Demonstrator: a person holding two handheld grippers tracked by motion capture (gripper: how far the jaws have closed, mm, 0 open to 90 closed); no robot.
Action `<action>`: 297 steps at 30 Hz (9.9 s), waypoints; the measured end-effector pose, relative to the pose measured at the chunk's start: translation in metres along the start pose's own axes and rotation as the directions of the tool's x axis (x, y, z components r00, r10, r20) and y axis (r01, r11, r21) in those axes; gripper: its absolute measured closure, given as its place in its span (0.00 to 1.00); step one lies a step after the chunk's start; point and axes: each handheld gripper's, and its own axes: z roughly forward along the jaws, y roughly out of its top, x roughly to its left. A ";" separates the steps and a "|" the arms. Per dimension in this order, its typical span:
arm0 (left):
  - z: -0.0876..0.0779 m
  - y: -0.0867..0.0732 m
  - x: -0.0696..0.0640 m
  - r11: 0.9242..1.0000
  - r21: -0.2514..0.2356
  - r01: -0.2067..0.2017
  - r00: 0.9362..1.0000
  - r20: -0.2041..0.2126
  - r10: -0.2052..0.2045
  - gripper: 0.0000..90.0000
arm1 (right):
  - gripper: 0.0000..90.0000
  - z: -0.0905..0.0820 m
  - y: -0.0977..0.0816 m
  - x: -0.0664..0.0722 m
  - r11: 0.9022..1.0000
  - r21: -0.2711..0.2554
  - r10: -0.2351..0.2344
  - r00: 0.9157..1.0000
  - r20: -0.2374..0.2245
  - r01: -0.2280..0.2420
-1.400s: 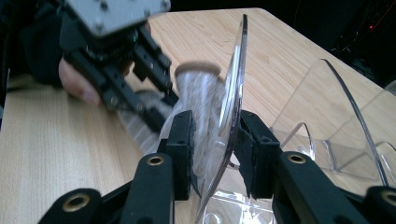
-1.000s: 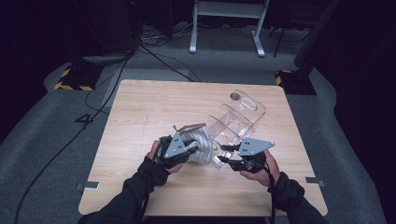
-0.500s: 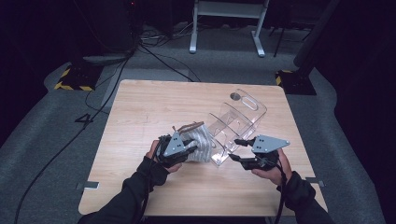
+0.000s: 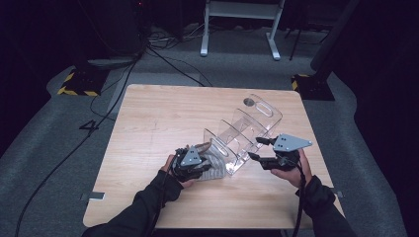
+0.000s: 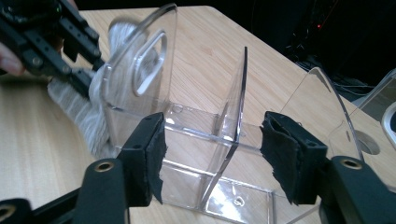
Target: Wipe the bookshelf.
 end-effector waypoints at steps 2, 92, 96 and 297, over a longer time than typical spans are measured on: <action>0.002 -0.001 -0.001 1.000 0.003 0.001 1.000 0.009 -0.001 0.81 | 0.44 0.004 0.000 -0.002 1.000 0.001 0.003 1.000 -0.011 -0.003; -0.003 -0.007 -0.004 1.000 0.001 -0.029 1.000 0.000 0.029 0.81 | 0.42 -0.038 -0.042 -0.072 0.939 0.051 0.313 0.907 0.282 -0.340; -0.003 -0.007 -0.006 0.999 -0.002 -0.032 0.999 0.002 0.032 0.81 | 0.50 -0.039 -0.045 -0.070 0.933 0.032 0.343 0.910 0.231 -0.360; -0.001 0.068 -0.026 0.982 -0.121 -0.146 0.989 -0.031 0.143 0.82 | 0.63 0.003 -0.011 -0.024 0.929 0.145 0.308 0.930 0.201 -0.339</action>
